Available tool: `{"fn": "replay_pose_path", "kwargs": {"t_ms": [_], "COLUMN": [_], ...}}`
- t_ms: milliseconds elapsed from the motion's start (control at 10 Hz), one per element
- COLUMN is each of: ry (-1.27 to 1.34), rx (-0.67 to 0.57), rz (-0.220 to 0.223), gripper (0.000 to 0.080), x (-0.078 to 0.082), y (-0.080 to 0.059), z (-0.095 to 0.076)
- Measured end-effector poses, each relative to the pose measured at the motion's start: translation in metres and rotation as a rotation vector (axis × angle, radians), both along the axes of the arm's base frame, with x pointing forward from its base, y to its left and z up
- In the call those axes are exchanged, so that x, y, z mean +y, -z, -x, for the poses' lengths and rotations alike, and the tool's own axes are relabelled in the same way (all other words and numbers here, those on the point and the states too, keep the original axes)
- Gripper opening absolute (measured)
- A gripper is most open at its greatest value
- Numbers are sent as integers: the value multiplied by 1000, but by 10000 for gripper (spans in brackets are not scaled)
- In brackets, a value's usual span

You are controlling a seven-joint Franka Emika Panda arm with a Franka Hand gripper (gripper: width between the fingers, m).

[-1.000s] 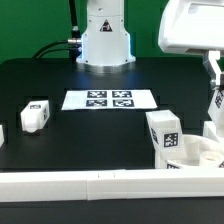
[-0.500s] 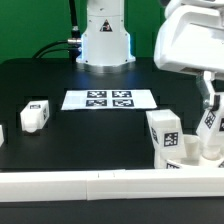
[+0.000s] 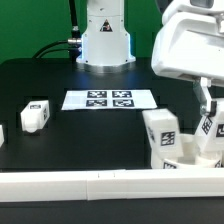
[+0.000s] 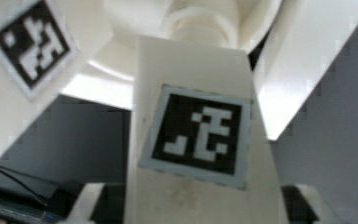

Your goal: Assemble stool

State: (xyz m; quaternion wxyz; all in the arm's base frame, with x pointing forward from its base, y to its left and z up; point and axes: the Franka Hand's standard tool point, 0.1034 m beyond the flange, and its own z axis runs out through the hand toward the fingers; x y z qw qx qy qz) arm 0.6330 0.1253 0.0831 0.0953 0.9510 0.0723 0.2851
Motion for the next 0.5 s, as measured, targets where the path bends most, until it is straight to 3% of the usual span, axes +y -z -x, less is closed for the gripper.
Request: {"fn": "replay_pose_path", "kwargs": {"t_ms": [500], "ry": [29], "rx": [-26], "rz": [-8], "gripper": [324], "x": [5], "y": [4], "z": [2]}}
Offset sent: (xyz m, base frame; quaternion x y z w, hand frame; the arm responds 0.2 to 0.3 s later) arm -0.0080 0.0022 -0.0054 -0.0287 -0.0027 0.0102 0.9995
